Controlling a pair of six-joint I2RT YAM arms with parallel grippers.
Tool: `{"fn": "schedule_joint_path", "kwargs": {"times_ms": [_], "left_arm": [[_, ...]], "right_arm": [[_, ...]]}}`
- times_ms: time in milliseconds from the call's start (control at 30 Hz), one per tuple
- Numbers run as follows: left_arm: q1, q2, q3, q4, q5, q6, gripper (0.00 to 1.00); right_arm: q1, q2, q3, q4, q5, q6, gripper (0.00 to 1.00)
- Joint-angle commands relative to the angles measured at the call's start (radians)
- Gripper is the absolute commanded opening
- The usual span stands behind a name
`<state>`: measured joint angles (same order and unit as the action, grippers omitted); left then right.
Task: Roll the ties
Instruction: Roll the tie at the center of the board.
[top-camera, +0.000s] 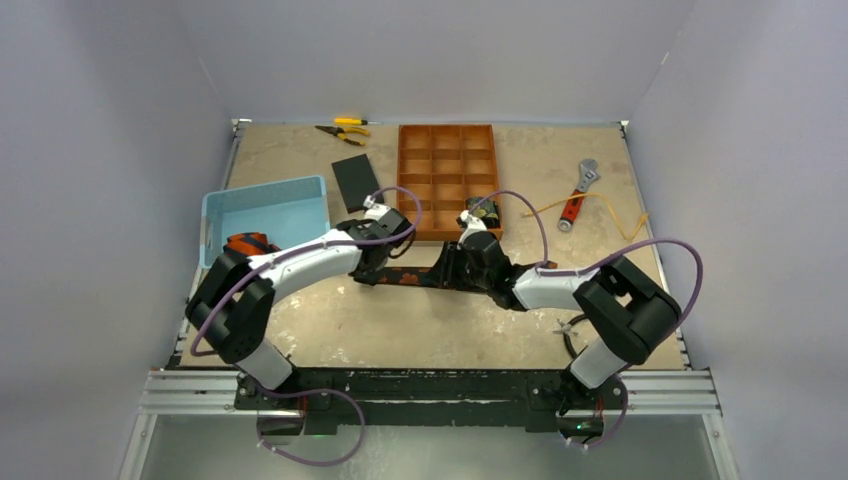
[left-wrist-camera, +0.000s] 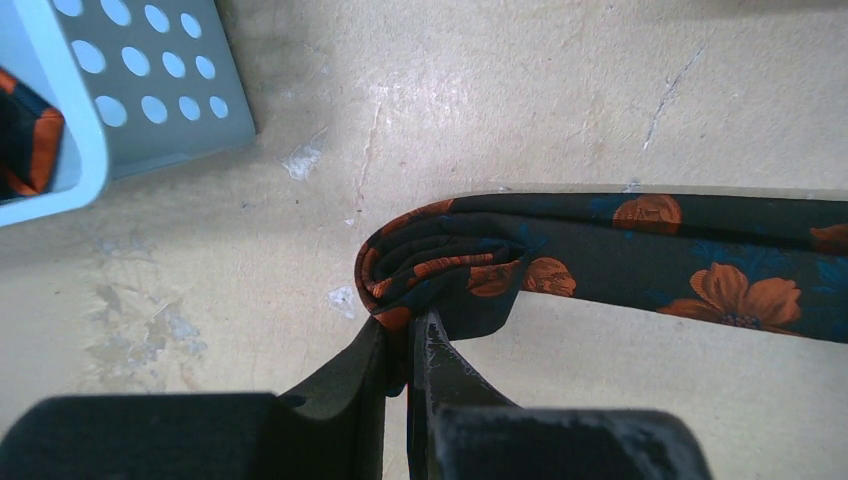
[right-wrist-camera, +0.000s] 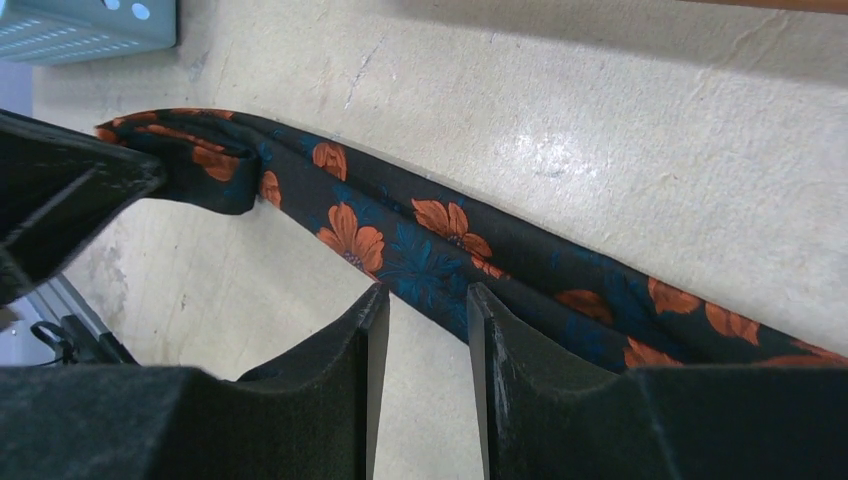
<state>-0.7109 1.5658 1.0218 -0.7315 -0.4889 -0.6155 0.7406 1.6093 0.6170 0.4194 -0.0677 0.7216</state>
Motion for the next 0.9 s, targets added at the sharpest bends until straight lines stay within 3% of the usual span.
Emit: {"fn": "schedule_joint_path", "kwargs": {"times_ms": [0,367,867], "left_arm": [[-0.075,0.089,0.094,-0.114,-0.186,-0.092,0.0],[-0.19,0.294,0.313,-0.299,-0.317,-0.241,0.0],[-0.22,0.312,0.33,-0.178,-0.202,-0.236,0.0]], "right_arm": [[0.005,-0.07,-0.042,0.026,0.046,-0.002,0.37],[0.006,-0.085,-0.099,0.027,0.053,0.014,0.36],[0.003,-0.013,-0.121,0.086,0.073,0.061,0.33]]}}
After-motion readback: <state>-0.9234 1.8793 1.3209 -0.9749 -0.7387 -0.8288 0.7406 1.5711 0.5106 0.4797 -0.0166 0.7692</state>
